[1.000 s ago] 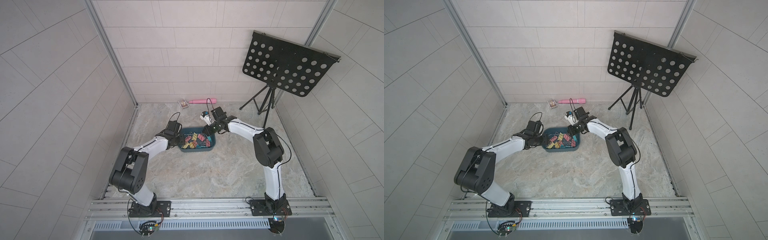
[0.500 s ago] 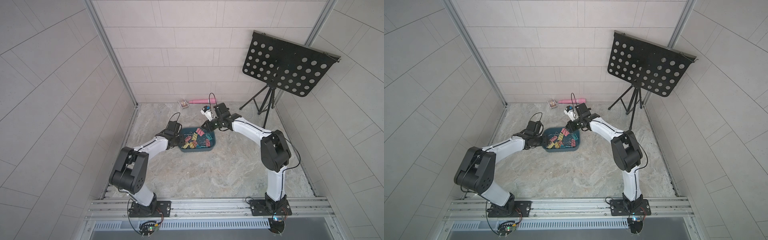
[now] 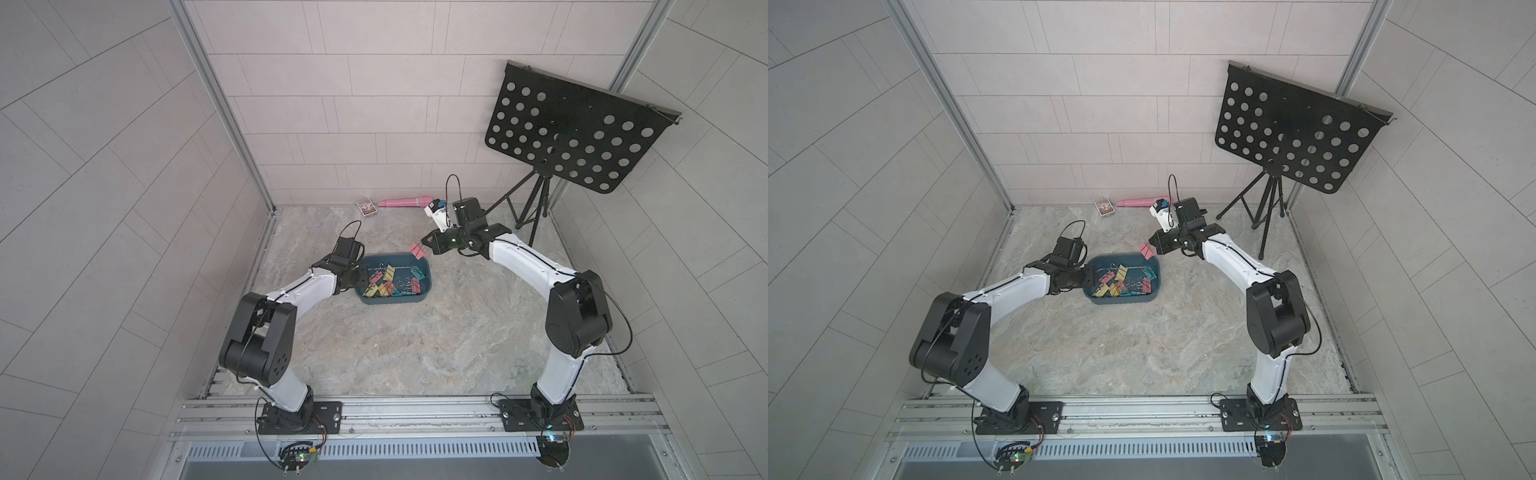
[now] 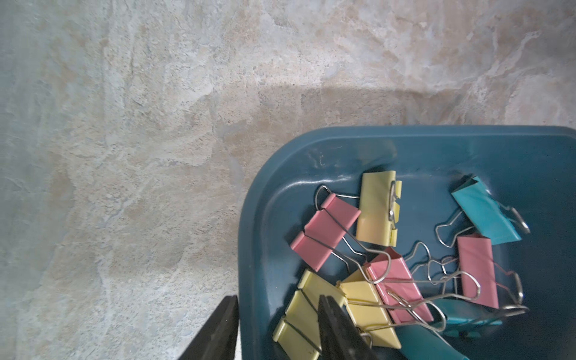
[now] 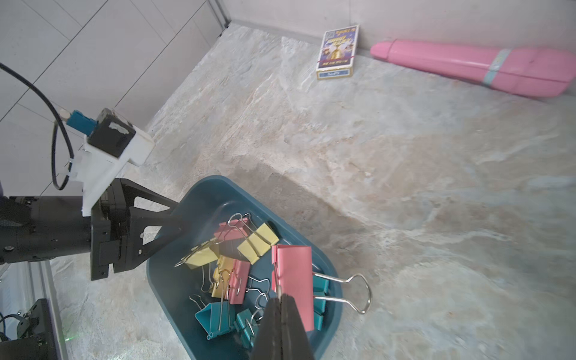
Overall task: Take out the binder clips from the storage box
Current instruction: Place the binder clip at the center of the board.
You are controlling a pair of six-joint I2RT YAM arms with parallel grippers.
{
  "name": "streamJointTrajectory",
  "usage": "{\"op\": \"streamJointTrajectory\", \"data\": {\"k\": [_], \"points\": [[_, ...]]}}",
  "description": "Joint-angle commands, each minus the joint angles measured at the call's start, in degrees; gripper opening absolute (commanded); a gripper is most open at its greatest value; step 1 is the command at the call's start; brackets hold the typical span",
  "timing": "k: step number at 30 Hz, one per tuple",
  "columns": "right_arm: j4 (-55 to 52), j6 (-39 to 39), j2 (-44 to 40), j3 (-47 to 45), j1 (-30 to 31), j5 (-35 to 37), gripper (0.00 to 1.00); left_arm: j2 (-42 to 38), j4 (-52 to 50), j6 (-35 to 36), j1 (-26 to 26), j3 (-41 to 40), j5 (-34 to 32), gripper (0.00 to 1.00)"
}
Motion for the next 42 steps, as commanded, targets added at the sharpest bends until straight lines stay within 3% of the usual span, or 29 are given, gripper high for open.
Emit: {"op": "streamJointTrajectory", "data": {"k": [1,14,20,29,42], "points": [[1.0,0.9,-3.8,-1.8,-2.1,-0.1,0.0,0.9,-1.7,1.0,0.0,1.6,-1.4,0.47],[4.8,4.5,-4.1,-8.3,-11.2,-0.4,0.0,-0.3,-1.1,0.8,0.0,-0.5,-2.4,0.46],[7.3,7.6,-0.3,-8.5,-11.8,-0.4,0.0,-0.6,-1.1,1.0,0.0,-0.5,-2.2,0.46],[18.8,18.1,4.6,-11.8,-11.8,-0.3,0.0,-0.5,-0.4,0.6,0.0,-1.1,-1.0,0.46],[18.3,23.0,9.0,-9.0,-11.9,4.6,0.0,-0.7,0.6,1.0,0.0,-1.9,-0.4,0.46]]}}
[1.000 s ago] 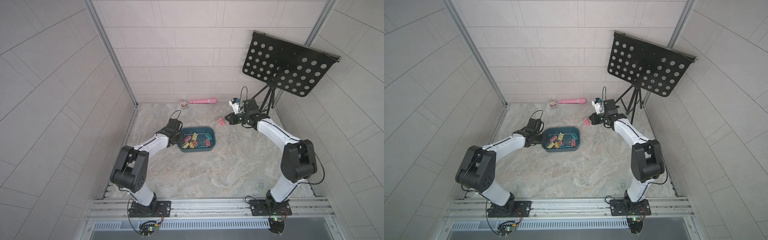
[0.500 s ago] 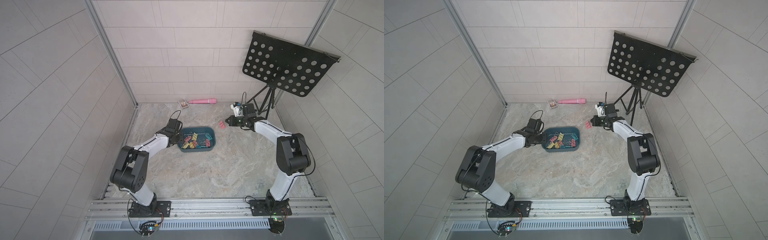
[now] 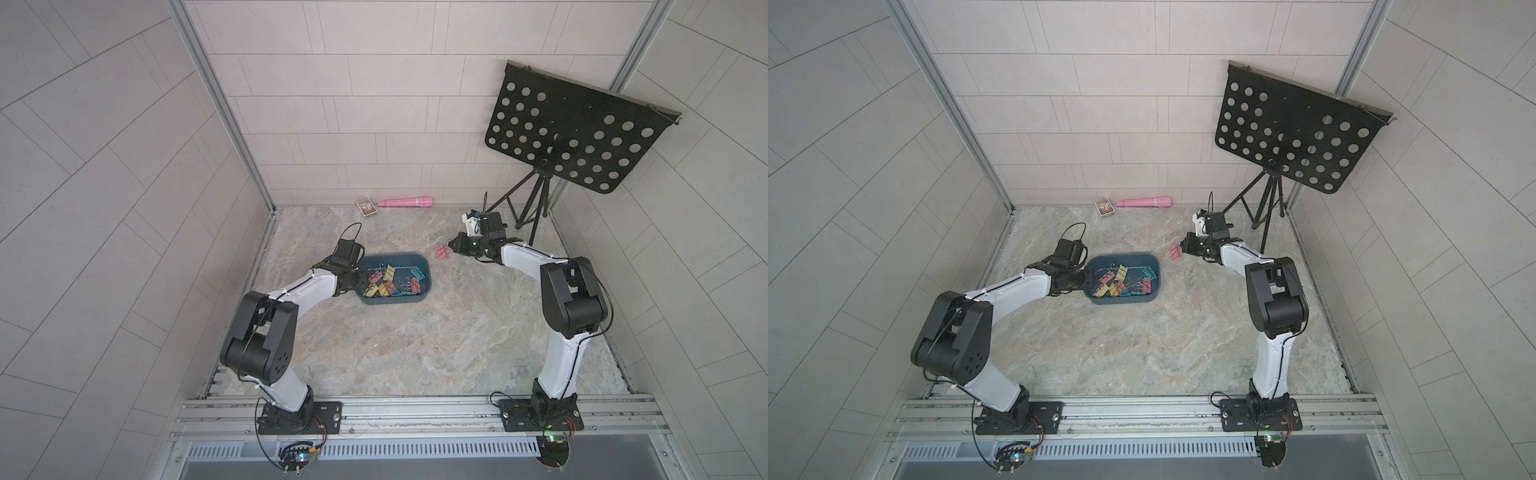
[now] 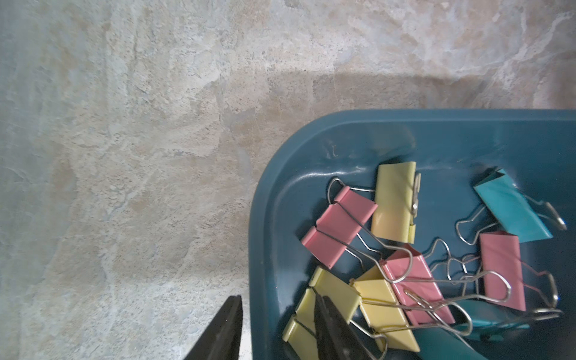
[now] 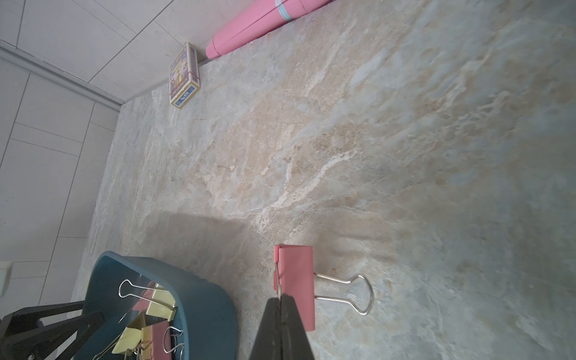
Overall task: Take out the binder clips from the storage box
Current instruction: Place the binder clip at the center of the board.
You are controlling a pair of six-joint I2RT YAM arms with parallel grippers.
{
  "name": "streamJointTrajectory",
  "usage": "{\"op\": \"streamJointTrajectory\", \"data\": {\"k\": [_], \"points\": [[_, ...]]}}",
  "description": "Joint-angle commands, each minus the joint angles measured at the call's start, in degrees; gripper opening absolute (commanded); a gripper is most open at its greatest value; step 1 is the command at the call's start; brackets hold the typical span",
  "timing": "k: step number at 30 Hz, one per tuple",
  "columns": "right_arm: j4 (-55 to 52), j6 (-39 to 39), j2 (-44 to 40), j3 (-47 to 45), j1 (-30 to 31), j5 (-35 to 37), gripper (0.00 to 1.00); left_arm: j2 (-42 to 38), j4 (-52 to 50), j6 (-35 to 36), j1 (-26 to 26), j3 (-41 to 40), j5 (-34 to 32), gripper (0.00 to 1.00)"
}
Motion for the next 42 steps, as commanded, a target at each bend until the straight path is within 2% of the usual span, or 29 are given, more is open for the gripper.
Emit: {"op": "streamJointTrajectory", "data": {"k": [1,10,30,36,42], "points": [[1.3,2.5,0.8,1.5,-0.3,3.0,0.0,-0.8,0.5,0.8,0.0,-0.7,0.4,0.46],[3.2,6.4,2.6,1.4,-0.8,3.6,0.0,-0.4,0.8,0.9,0.1,-0.8,0.5,0.46],[4.2,7.7,4.5,0.3,-2.1,2.3,0.0,-0.5,1.2,0.4,0.2,-1.2,1.0,0.46],[4.0,7.8,4.9,0.4,-2.3,1.8,0.06,-0.5,1.1,0.3,0.1,-1.3,0.7,0.46],[4.0,7.7,4.9,0.1,-2.6,1.4,0.07,-0.6,1.0,0.4,0.2,-1.0,0.7,0.46]]}}
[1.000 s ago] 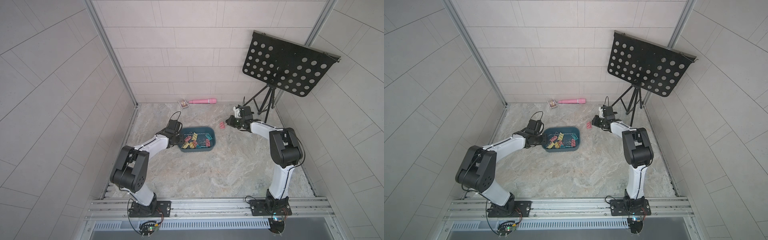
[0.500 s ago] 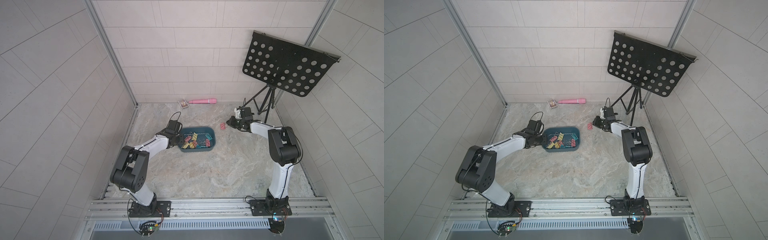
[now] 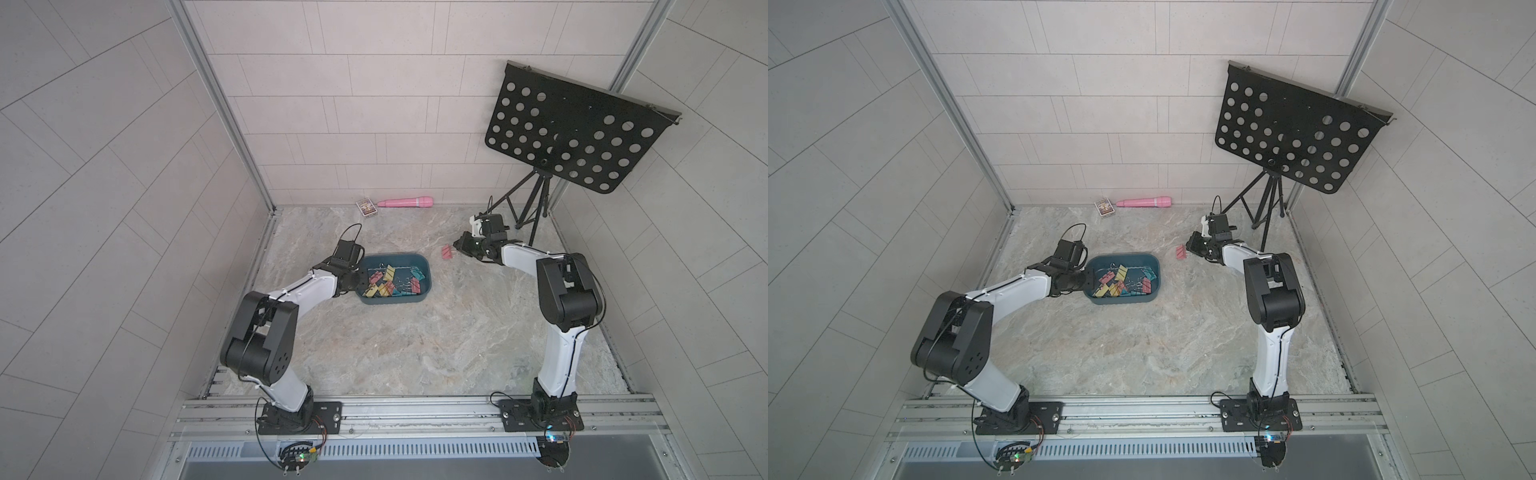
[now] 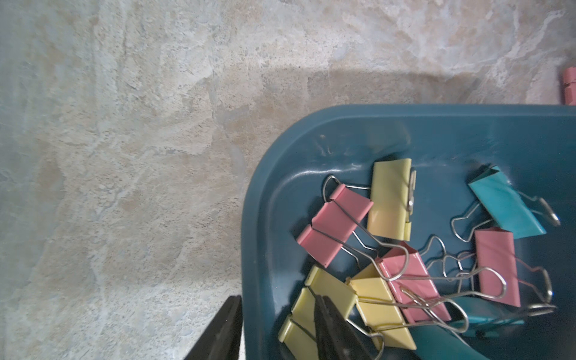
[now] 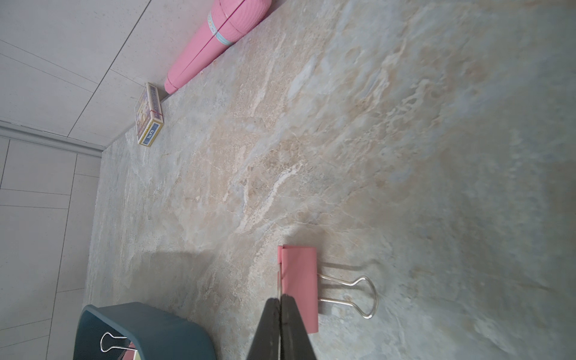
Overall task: Take out the binder clips from the storage box
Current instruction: Place the binder clip at the center of the board.
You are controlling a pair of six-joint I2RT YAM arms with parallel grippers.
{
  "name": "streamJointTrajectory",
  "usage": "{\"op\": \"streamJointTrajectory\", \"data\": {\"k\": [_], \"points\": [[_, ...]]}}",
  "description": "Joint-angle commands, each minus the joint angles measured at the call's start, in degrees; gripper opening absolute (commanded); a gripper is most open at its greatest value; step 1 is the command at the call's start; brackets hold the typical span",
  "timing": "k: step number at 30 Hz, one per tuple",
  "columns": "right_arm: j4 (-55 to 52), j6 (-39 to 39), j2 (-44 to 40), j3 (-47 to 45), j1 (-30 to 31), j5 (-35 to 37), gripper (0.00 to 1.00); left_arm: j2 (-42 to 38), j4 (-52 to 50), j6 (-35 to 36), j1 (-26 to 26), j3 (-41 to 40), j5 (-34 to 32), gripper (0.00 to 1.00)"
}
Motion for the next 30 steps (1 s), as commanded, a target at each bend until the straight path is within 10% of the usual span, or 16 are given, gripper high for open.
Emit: {"op": "streamJointTrajectory", "data": {"k": [1,30], "points": [[0.5,0.1,1.1,-0.1,-0.5,-0.5,0.07,-0.6,0.3,0.4,0.3,-0.5,-0.1,0.46],[-17.6,-13.1,-9.6,4.8,-0.2,3.2,0.38,-0.5,-0.6,0.5,0.3,0.3,0.0,0.46]]}}
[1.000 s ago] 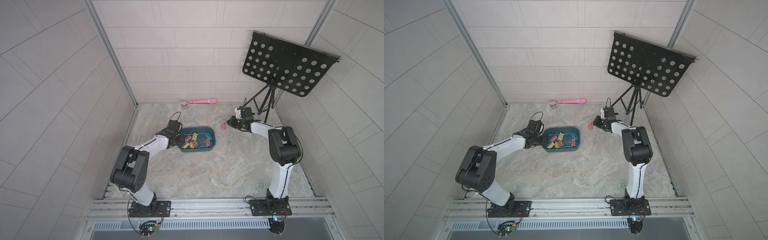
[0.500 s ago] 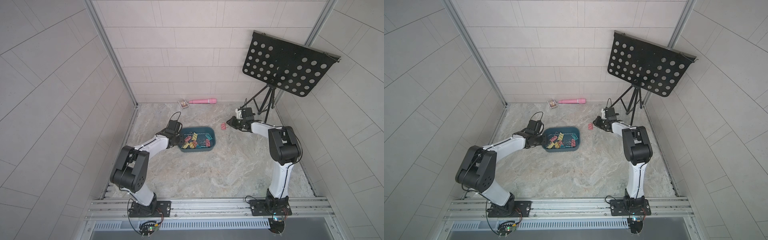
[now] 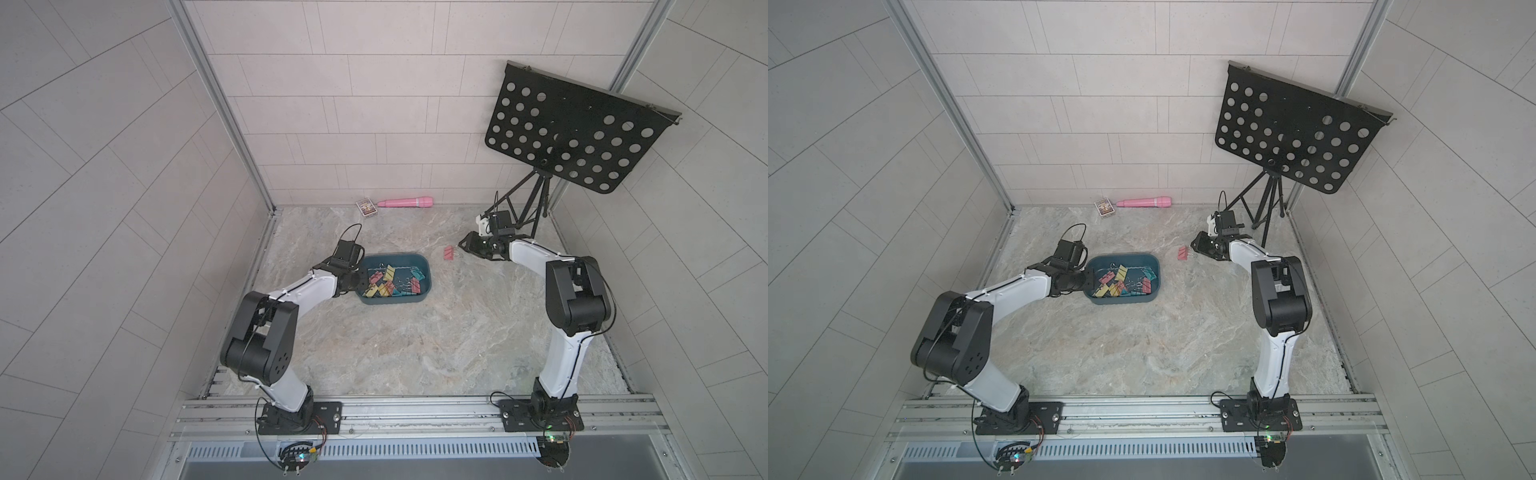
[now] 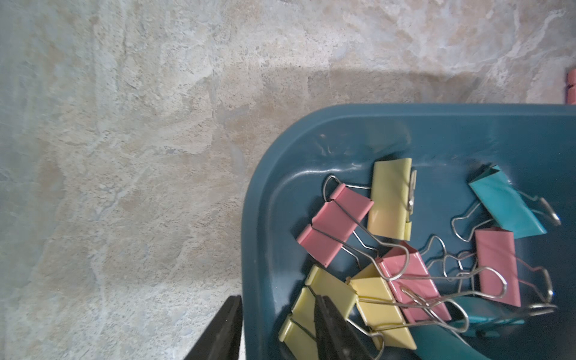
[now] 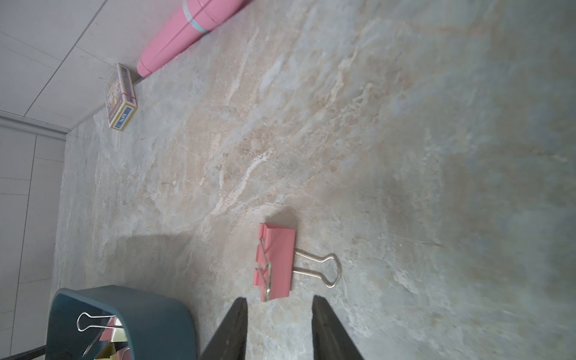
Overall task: Take out the binder clips from the storage box
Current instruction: Place the binder clip at the center of the board.
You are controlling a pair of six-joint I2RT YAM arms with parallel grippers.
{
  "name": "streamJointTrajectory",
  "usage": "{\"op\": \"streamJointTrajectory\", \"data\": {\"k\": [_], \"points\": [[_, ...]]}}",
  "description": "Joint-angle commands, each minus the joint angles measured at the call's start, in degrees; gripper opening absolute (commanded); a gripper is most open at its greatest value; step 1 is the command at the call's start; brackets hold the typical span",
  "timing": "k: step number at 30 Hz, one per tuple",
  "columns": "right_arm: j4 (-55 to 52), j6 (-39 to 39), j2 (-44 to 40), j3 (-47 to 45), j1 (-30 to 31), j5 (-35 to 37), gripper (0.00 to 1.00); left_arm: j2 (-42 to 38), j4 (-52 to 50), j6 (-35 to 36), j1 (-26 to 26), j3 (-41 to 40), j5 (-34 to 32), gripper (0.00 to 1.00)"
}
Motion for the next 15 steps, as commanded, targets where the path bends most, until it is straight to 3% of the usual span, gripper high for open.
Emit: {"op": "streamJointTrajectory", "data": {"k": [1,8,15], "points": [[-5.9,-5.9,-5.8,2.2,2.3,1.3,0.38,-0.5,-0.5,0.5,0.4,0.3,0.0,0.46],[-10.2,-10.1,-7.1,6.0,10.8,0.5,0.36,-0.5,-0.8,0.5,0.3,0.5,0.0,0.46],[-17.4,-18.1,-3.7,11.1,20.2,6.4,0.36,-0.5,-0.8,0.4,0.3,0.1,0.0,0.46]]}}
